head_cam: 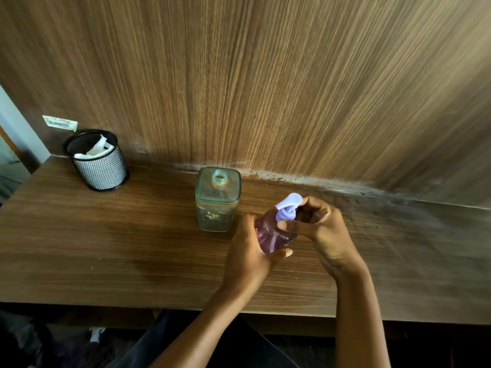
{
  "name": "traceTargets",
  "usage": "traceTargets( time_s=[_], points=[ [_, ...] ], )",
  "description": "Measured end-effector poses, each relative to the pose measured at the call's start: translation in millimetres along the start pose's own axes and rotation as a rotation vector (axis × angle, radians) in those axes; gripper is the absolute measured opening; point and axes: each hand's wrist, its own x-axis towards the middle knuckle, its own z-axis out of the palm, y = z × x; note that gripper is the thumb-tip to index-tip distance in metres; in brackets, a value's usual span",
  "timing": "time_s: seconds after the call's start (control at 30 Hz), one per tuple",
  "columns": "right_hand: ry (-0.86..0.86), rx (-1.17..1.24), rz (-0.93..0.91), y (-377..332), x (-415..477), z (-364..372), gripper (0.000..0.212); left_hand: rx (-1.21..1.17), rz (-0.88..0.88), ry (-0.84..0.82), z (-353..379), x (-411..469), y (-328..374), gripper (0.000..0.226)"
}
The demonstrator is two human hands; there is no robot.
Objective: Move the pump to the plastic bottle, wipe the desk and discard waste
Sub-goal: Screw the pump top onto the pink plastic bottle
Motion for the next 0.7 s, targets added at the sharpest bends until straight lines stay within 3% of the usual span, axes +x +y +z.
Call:
traceTargets(
  time_s=[0.13,0.33,0.43,0.5,0.6,0.7],
  points=[
    [0.049,-0.072,0.000,2,5,6,0.048,-0.005,-0.005,-0.009,1,1,-1,0.073],
    [0.013,-0.144,-0.016,1,6,9,0.040,-0.017,-0.019,-0.011,1,2,-3,0.071],
    [-0.119,-0.071,0.048,-1,1,-2,0.065,-0.015,-0.028,-0.011,0,1,-2,0.070],
    [-0.155,-0.063,0.042,0,-1,-6,0.057,-0.026,-0.049,-0.005,0,0,-1,0.069],
    [-0.075,0.008,0.038,4,-1,-6,0.040,-0.064,-0.075,-0.002,2,3,-4,0.069],
    [0.017,-0.025,0.016,5,1,-2,0.046,-0.127,-0.082,0.003,8,7,-13,0.074]
  ],
)
